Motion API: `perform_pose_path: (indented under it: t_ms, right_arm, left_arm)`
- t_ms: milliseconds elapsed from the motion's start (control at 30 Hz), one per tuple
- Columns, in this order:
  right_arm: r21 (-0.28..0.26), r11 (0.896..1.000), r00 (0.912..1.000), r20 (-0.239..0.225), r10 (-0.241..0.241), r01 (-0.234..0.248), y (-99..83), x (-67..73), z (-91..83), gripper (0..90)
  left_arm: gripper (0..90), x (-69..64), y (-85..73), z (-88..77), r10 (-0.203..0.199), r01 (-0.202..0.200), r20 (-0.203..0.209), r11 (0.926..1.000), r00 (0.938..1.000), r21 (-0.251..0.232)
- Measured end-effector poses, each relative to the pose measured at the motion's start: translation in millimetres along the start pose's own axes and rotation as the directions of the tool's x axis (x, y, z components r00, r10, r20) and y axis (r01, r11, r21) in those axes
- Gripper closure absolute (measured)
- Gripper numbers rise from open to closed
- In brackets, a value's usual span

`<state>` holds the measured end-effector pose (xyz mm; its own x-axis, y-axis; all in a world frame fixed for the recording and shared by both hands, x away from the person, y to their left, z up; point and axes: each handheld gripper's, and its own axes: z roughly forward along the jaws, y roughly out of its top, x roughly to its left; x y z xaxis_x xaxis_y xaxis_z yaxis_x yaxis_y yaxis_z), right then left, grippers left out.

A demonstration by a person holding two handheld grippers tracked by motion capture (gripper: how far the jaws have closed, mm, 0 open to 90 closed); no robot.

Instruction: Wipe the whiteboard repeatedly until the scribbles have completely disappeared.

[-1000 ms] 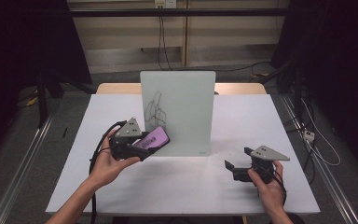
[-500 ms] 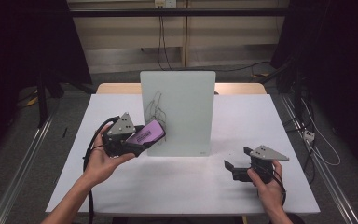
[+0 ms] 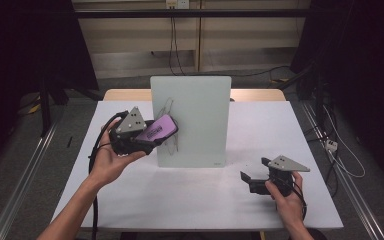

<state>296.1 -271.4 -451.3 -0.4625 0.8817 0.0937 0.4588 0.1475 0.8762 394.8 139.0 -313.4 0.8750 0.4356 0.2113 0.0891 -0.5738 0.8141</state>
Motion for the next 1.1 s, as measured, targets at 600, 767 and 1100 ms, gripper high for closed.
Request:
perform_pose_path:
  t_ms: [600, 767, 1100]
  right_arm:
    - [-0.003, 1.000, 1.0000, -0.003, 0.000, 0.000, -0.2, -0.6, 0.1, 6.0]
    - [-0.003, 1.000, 1.0000, -0.002, -0.001, 0.001, -0.3, -0.9, -0.4, 6.0]
    - [0.009, 1.000, 0.9999, -0.011, 0.000, 0.000, -0.5, -0.7, 0.9, 6.0]
  left_arm:
    - [41.0, 21.1, 35.5, 4.1, 0.042, -0.044, -0.052, 0.9988, 0.9977, -0.020]
    - [40.9, 20.5, 38.7, 4.9, 0.040, -0.043, -0.060, 0.9981, 0.9974, -0.045]
    - [41.0, 33.9, 51.8, 11.7, 0.044, -0.045, -0.035, 0.9978, 0.9984, -0.047]
